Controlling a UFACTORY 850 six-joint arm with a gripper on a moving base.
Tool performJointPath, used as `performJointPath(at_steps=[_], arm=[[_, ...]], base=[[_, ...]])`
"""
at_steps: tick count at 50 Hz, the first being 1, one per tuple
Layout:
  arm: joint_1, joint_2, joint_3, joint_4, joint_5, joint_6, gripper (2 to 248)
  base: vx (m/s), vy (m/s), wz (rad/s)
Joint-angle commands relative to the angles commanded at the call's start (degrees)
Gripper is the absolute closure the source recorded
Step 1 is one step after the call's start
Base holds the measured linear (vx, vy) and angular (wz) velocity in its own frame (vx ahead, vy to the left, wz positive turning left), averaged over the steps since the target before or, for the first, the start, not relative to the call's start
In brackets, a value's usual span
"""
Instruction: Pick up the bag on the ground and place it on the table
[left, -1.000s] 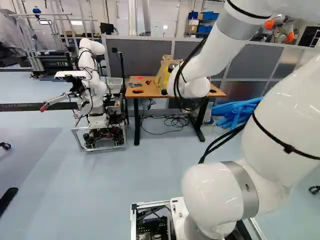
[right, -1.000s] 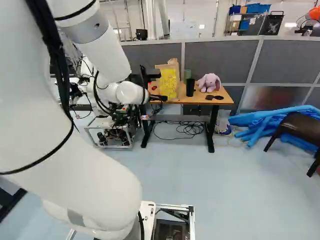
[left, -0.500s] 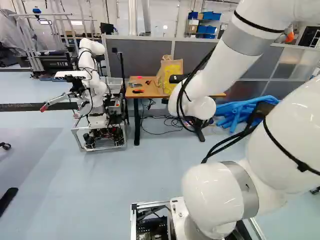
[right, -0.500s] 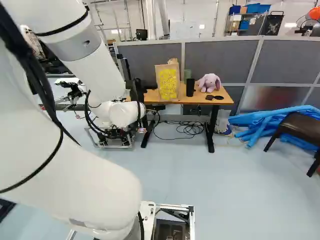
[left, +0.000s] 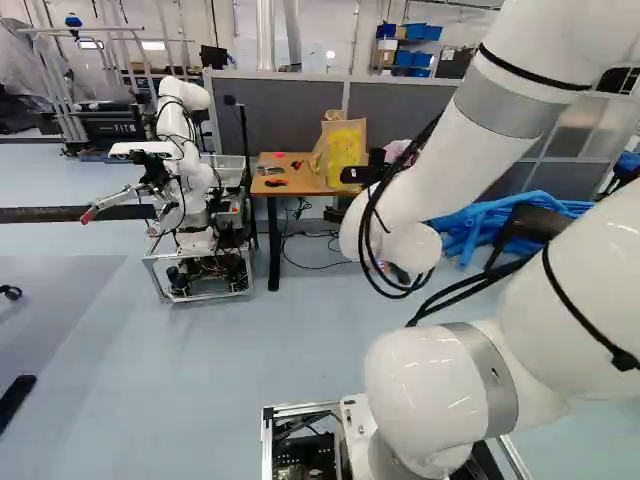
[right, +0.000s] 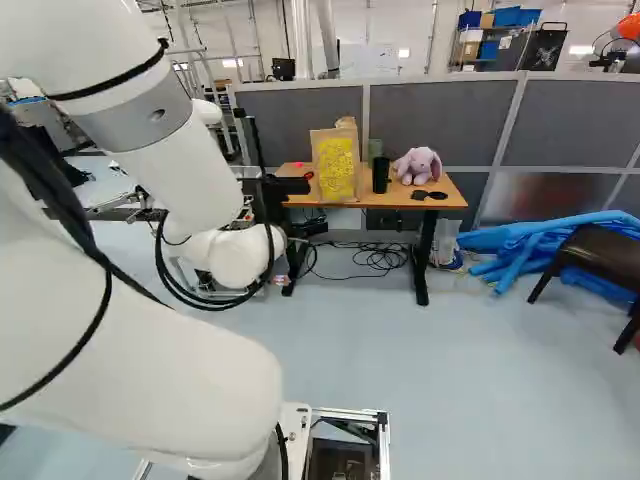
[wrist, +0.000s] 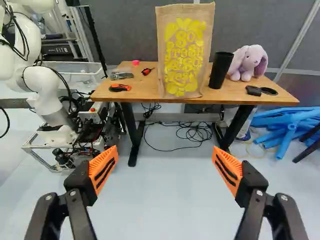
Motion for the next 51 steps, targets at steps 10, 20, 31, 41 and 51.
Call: performJointPath(at_steps=[10, 20, 31, 41, 51], arm=[[0.09, 0.76, 1.69, -0.1, 1.65, 0.0, 3], [0.14, 1.22, 2.74, -0.16, 2.68, 0.0, 3], [0.16, 1.41, 3.16, -0.19, 3.08, 0.0, 3], [0.16, 1.41, 3.16, -0.19, 3.08, 0.0, 3], [0.16, 1.41, 3.16, -0.19, 3.08, 0.0, 3]], base=[[0.0, 0.0, 0.0], [0.0, 0.0, 0.0], [0.0, 0.0, 0.0], [0.0, 0.0, 0.0], [0.0, 0.0, 0.0]])
